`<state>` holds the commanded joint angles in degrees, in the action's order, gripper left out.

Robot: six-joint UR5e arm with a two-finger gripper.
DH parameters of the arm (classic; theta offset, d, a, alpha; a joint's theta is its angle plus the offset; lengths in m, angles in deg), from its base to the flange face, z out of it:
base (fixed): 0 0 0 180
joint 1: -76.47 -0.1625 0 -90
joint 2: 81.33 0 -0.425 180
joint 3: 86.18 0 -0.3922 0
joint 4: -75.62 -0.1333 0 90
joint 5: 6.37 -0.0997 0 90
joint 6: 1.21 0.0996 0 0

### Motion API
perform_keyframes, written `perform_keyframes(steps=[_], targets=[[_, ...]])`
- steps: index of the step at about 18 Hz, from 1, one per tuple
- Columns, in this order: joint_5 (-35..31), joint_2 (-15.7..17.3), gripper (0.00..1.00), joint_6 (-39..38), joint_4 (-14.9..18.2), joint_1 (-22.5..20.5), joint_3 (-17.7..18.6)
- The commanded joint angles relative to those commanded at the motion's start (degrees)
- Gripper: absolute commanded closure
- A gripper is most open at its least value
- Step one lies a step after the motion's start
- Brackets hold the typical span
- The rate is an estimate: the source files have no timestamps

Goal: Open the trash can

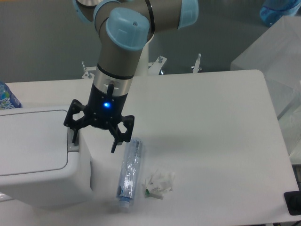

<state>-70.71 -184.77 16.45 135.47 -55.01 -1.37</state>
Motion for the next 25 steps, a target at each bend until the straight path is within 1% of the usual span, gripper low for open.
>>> perform_keyframes(steps=[21, 24, 25], targets=[[0.0, -0.5, 0.0, 0.0, 0.1, 0.0, -0.1], [0.0, -0.5, 0.0, 0.1, 0.1, 0.0, -1.3], [0.0, -0.5, 0.0, 0.2, 0.0, 0.0, -2.4]])
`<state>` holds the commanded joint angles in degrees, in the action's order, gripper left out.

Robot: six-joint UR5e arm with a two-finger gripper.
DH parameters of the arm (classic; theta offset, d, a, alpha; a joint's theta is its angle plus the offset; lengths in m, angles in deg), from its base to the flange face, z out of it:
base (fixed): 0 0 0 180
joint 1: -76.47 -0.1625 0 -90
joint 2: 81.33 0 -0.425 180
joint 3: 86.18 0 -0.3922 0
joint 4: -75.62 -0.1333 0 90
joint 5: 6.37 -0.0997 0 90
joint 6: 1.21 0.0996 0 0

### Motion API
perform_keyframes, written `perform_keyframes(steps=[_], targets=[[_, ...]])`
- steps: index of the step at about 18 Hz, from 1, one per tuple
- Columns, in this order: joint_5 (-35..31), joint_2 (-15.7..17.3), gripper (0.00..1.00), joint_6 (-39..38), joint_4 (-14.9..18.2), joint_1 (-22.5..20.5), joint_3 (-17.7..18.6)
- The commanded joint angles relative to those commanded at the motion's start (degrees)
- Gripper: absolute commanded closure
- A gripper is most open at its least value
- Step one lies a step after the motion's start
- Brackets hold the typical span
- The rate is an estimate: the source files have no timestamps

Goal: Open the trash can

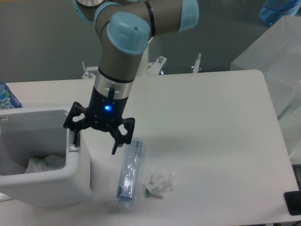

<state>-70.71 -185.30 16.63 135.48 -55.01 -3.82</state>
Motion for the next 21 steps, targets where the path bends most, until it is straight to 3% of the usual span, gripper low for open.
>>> perform_keyframes(steps=[6, 10, 15, 18, 21], targets=[[0.0, -1.1, 0.0, 5.0, 0.1, -0.5, -7.4], [-2.3, -1.1, 0.0, 10.7, 0.2, -2.6, -10.4], [-13.6, -0.9, 0.0, 20.0, 0.4, -3.7, -10.2], [-16.3, -1.1, 0.0, 26.7, 0.4, -4.0, -10.1], [-17.8, -1.1, 0.0, 27.9, 0.4, -5.0, -9.2]])
